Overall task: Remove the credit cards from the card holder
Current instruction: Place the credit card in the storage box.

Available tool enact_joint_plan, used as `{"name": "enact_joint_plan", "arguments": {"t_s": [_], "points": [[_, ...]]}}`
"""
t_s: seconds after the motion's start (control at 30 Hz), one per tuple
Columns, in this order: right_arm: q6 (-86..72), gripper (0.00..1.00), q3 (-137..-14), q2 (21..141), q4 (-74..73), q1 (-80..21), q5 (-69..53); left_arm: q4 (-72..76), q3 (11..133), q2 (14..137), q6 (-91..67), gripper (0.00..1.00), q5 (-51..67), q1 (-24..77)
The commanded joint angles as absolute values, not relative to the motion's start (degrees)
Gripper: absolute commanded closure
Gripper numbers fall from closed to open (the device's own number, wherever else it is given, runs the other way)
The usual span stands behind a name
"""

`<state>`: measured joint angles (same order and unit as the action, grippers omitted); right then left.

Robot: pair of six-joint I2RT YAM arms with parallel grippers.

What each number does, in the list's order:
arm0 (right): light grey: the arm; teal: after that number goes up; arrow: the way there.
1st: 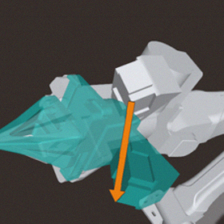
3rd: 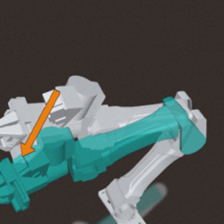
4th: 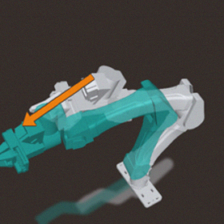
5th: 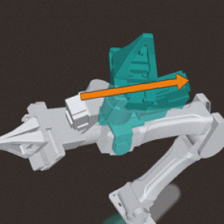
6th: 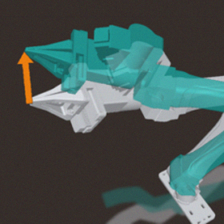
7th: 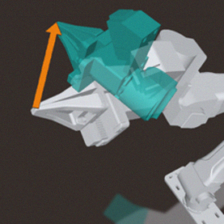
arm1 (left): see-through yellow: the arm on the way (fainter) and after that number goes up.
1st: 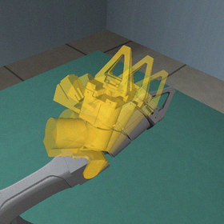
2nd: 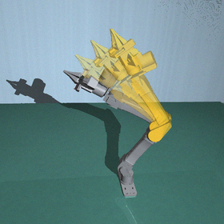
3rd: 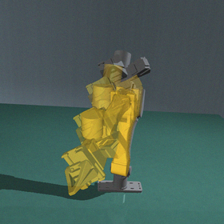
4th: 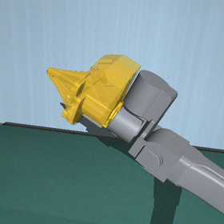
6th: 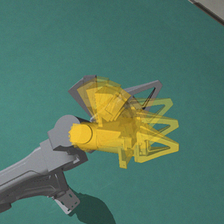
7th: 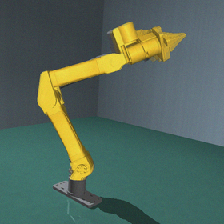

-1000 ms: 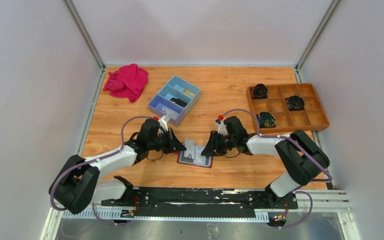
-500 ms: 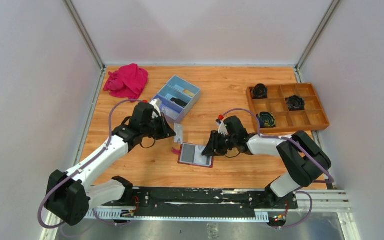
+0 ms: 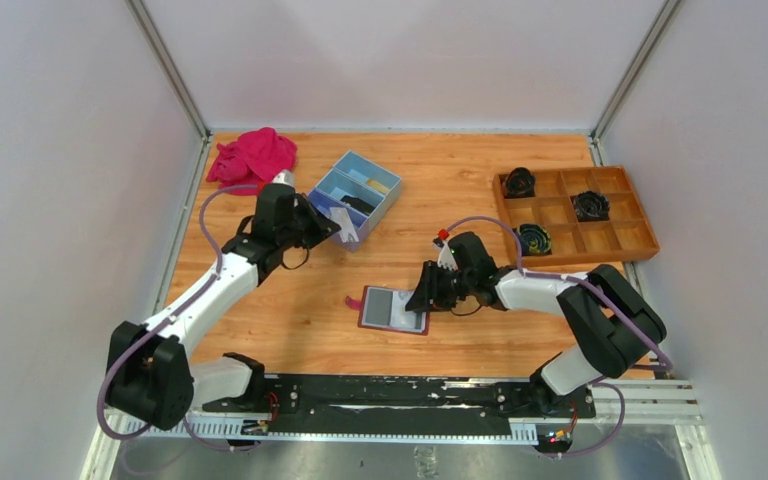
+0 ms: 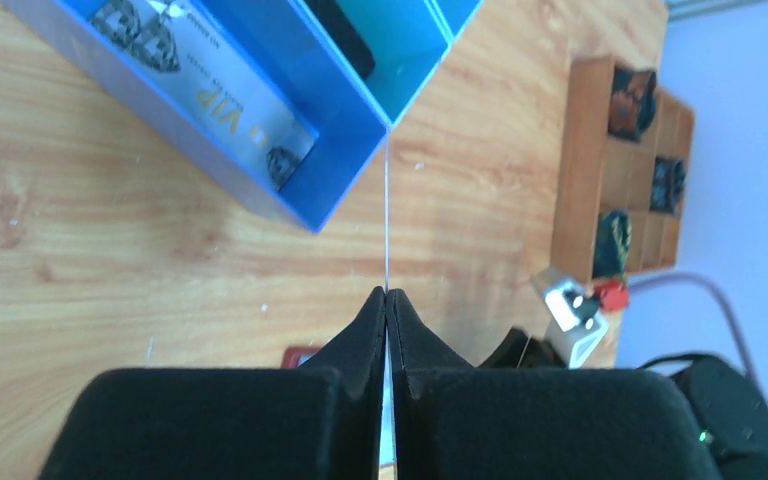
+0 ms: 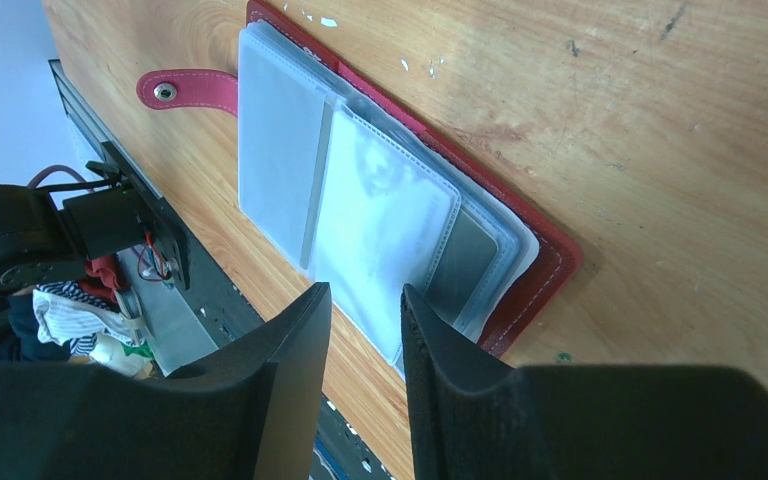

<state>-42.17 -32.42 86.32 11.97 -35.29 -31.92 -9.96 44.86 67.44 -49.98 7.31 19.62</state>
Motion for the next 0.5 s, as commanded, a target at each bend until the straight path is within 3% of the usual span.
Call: {"name": "enact_joint_plan", "arguments": {"t_s": [0.0, 0.47], "points": [[-39.78, 0.63, -31.99, 86.61, 6.41, -35.89, -28.09, -4.02, 47.79, 71.20, -56.34, 1.00, 1.60, 19.25], [-39.59, 0.63, -32.78, 86.66, 5.36, -35.93, -28.12, 1.29, 43.02, 72.71, -63.88, 1.00, -11.26, 19.25]]}}
